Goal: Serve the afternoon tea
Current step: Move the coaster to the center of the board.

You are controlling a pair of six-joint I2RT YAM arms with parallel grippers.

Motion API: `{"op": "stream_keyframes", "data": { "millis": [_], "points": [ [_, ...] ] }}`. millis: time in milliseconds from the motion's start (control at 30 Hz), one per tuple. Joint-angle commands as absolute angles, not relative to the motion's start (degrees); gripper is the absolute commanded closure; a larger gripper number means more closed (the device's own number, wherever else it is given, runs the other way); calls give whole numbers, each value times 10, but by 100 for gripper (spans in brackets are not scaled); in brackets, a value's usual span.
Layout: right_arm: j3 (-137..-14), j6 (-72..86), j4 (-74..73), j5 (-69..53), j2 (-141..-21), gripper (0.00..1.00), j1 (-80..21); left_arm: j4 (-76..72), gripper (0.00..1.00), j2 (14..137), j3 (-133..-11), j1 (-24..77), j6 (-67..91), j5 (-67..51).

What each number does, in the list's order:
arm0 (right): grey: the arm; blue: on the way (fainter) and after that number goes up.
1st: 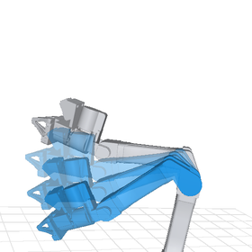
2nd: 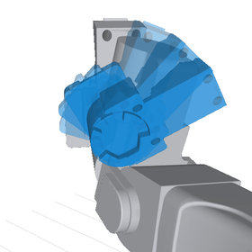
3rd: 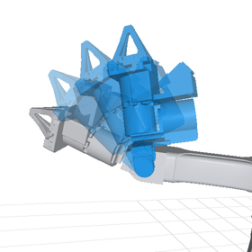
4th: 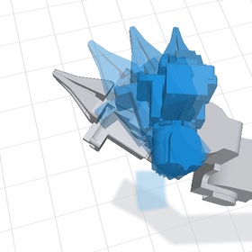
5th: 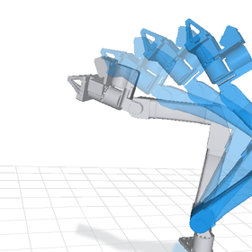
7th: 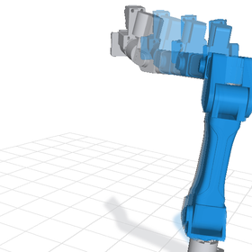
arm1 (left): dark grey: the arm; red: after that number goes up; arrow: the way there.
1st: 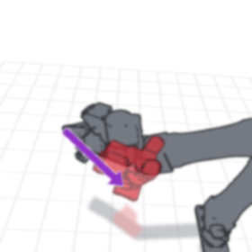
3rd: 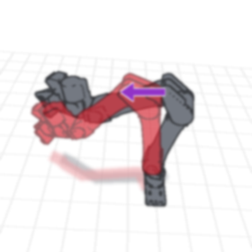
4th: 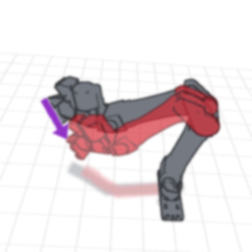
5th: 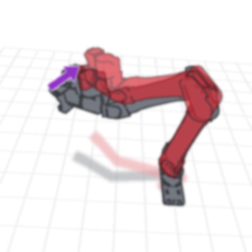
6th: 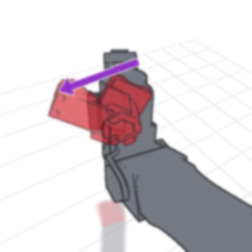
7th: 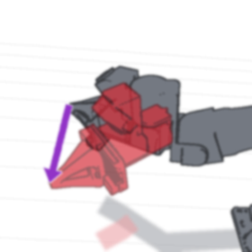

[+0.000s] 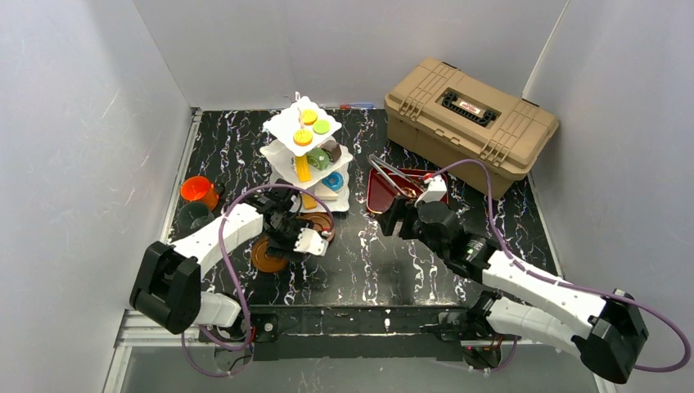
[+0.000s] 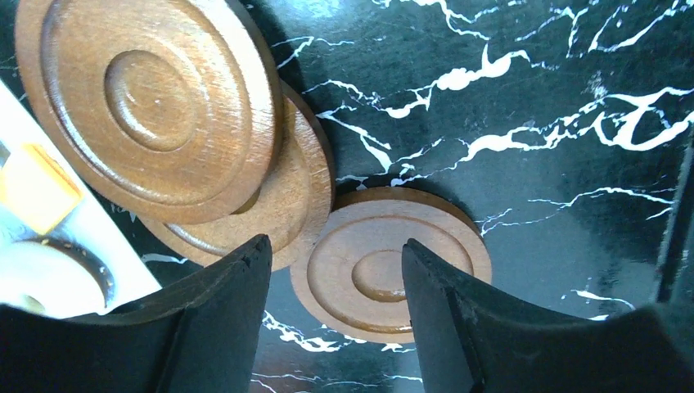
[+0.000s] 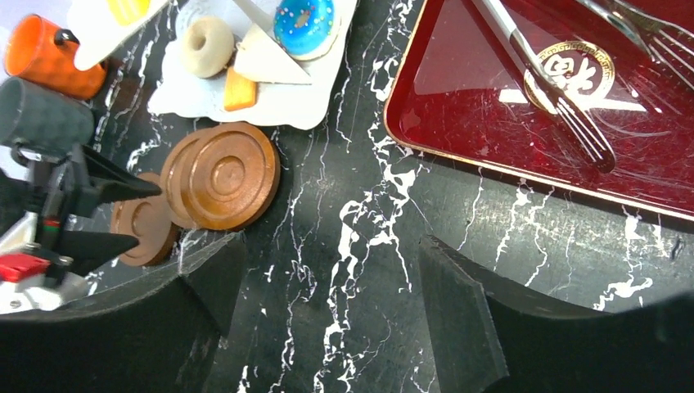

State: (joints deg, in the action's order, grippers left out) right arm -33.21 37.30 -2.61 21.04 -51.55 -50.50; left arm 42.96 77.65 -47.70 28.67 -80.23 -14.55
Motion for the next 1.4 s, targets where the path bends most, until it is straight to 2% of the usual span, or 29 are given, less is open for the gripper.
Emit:
{"op": "stream_keyframes", "data": {
  "millis": [0,100,233,567,800,1100,1367],
  "points": [
    [-323,373,39,201,-561,20,-507,479,42,781,-523,286,-722,-171],
    [-334,368,85,181,-634,32,-508,477,43,778,-529,266,-707,-176],
    [-372,352,161,161,-734,46,-516,465,42,726,-466,239,-749,-180],
    [-436,311,304,204,-925,43,-596,404,39,599,-335,236,-710,-154],
    [-484,268,335,266,-1022,52,-629,389,38,587,-307,232,-696,-135],
    [-481,243,222,357,-1015,56,-663,382,39,621,-300,193,-717,-122],
    [-381,270,169,392,-926,59,-668,372,40,646,-302,154,-744,-115]
  ]
}}
